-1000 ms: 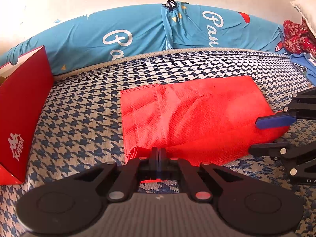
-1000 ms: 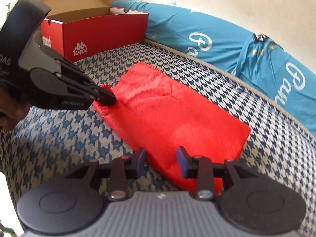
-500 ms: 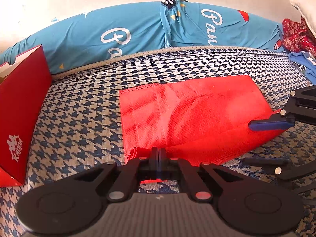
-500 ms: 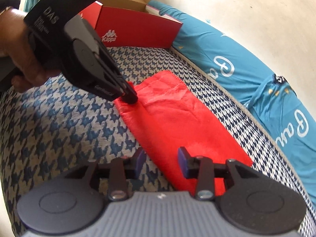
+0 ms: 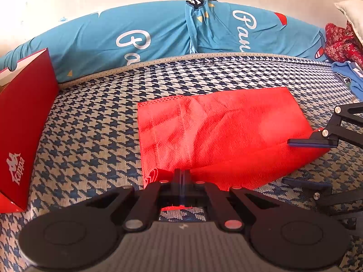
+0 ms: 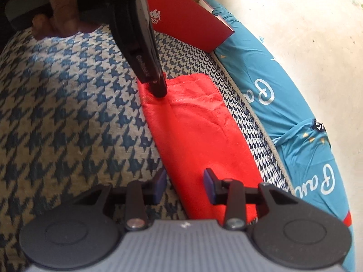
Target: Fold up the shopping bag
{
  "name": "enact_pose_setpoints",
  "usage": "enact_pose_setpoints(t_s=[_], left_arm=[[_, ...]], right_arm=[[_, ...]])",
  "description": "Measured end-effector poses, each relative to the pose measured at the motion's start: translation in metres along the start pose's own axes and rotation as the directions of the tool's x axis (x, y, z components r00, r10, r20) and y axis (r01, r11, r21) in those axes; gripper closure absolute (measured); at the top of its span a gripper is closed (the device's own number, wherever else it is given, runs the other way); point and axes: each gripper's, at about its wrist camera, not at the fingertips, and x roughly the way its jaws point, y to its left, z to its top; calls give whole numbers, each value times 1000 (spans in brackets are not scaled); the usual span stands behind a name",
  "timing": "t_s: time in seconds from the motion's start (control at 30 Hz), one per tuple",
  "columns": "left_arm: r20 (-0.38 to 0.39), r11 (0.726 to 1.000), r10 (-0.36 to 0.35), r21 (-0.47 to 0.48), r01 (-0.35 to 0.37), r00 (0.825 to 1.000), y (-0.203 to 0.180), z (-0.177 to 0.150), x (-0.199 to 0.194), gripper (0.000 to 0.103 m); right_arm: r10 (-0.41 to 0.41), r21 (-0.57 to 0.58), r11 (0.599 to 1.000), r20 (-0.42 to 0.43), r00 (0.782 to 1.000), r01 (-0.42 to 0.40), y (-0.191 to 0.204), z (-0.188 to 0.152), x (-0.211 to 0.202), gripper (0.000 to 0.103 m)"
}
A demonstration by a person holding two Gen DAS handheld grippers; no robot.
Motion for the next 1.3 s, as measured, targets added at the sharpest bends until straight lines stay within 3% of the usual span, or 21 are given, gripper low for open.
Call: enact_pose_setpoints(t_s=[0.33, 0.57, 0.73, 0.87, 1.07, 1.3], left_arm=[[1, 1000, 1, -2, -1, 1000, 2, -1, -1, 103], [0, 998, -19, 52, 19, 1000, 2, 1, -2, 103], [-13, 994, -78, 72, 79, 997, 10, 6, -2, 103], [-15, 969, -73, 236, 75, 997, 0, 8, -4, 103], [-24, 913, -117, 392, 117, 993, -1, 10, -7, 103], [-56, 863, -233, 448, 233, 971, 14, 18, -7, 103]], right_arm=[[-61, -92, 994, 22, 998, 63, 18, 2, 9, 76], [47, 67, 997, -1, 999, -47, -3, 5, 12, 80], [164, 224, 961, 10, 986, -162, -29, 2, 16, 80], [243, 297, 925, 23, 970, -239, -46, -1, 18, 80], [308, 389, 868, 68, 949, -309, -57, -11, 15, 80], [332, 426, 839, 94, 939, -339, -62, -17, 13, 80]])
